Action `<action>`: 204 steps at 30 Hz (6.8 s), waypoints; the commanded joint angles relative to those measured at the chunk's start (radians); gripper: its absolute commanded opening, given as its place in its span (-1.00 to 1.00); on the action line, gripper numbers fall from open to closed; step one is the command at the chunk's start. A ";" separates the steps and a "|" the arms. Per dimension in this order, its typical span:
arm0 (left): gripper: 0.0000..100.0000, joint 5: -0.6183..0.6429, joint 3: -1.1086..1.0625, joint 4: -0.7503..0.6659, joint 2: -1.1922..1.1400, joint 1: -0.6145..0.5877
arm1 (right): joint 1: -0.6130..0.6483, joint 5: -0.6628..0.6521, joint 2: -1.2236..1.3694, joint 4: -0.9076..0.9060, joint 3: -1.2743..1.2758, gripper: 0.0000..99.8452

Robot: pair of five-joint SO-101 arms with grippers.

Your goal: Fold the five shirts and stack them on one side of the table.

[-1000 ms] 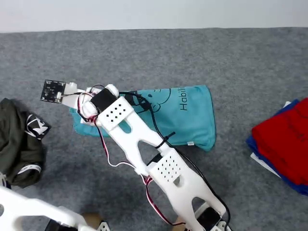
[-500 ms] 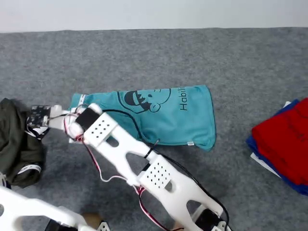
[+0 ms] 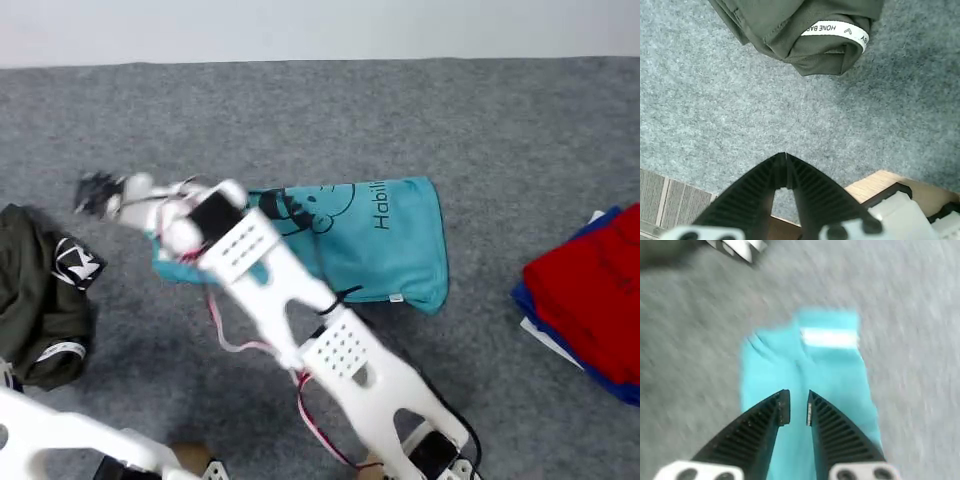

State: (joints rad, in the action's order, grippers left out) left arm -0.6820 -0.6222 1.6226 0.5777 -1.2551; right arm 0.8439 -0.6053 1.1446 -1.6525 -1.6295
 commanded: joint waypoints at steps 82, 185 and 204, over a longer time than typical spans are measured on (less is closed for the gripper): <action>-0.99 0.006 -0.044 0.044 0.020 0.227 | -0.863 0.440 -0.657 -0.022 1.243 -0.72; -0.99 0.005 -0.148 -0.012 0.025 0.229 | -0.745 0.647 -0.216 -0.142 0.598 -0.43; -0.99 0.006 -0.153 -0.028 0.021 0.229 | -0.719 0.651 -0.054 -0.134 0.589 -0.70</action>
State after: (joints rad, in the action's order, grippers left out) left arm -0.6759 -0.7802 1.6072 0.5777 -1.0342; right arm 0.1120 0.0545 1.0833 -1.7538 -1.0019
